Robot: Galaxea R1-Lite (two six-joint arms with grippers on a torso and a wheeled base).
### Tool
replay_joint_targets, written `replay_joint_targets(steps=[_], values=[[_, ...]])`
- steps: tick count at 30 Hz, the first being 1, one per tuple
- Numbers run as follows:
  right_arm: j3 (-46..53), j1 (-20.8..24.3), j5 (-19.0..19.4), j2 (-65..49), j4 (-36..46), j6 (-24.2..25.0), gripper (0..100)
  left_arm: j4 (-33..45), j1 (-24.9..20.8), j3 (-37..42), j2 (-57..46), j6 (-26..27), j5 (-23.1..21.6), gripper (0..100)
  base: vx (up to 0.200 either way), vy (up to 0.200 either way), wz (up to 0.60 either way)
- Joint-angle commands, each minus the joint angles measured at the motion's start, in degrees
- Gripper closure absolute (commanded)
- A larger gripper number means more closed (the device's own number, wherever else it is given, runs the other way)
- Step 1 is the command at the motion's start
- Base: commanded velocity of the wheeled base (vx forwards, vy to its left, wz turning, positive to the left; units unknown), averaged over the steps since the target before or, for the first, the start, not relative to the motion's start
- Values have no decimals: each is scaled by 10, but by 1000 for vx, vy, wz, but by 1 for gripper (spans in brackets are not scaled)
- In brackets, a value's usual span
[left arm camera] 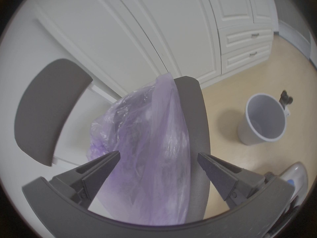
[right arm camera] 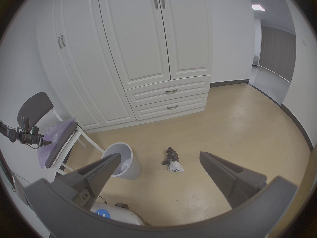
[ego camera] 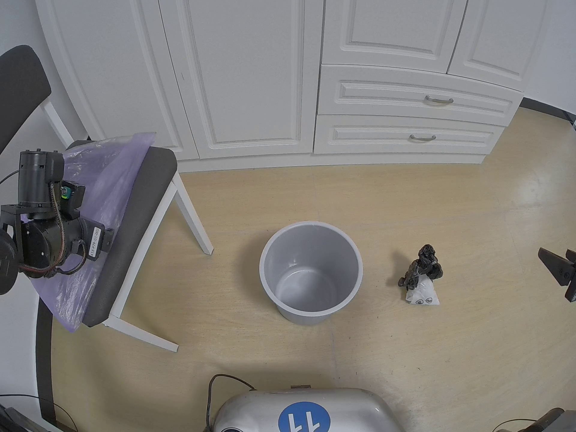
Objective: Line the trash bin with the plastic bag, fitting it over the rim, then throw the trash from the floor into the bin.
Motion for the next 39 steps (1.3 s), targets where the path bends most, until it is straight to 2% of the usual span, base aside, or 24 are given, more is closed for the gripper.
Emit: replay_joint_targets(steps=[1,2,5,7,8,11,15,16,22,32,39], values=[[0,0,0,1,0,0,0,-1,-37,3,-3,32,39,0,0,0,0],[0,0,0,1,1,0,0,-1,-61,9,5,60,81,0,0,0,0],[1,0,0,0,1,0,0,-3,-91,17,17,103,138,0,0,0,0],[1,0,0,0,1,0,0,-7,-96,17,21,117,149,0,0,0,0],[1,0,0,1,1,0,0,-23,-108,18,32,150,166,0,0,0,0],[3,0,0,4,1,-1,0,-58,-122,20,61,190,187,0,0,0,0],[3,0,0,6,1,-1,0,-97,-129,24,91,214,216,0,0,0,0],[3,0,0,5,1,-1,0,-136,-135,28,115,230,237,0,0,0,0],[4,0,0,5,1,-1,0,-189,-132,39,148,262,254,0,0,0,0],[4,0,0,5,1,-1,0,-191,-121,32,141,270,264,0,0,0,0],[4,0,0,5,1,-1,0,-191,-119,39,94,269,257,0,0,0,0]])
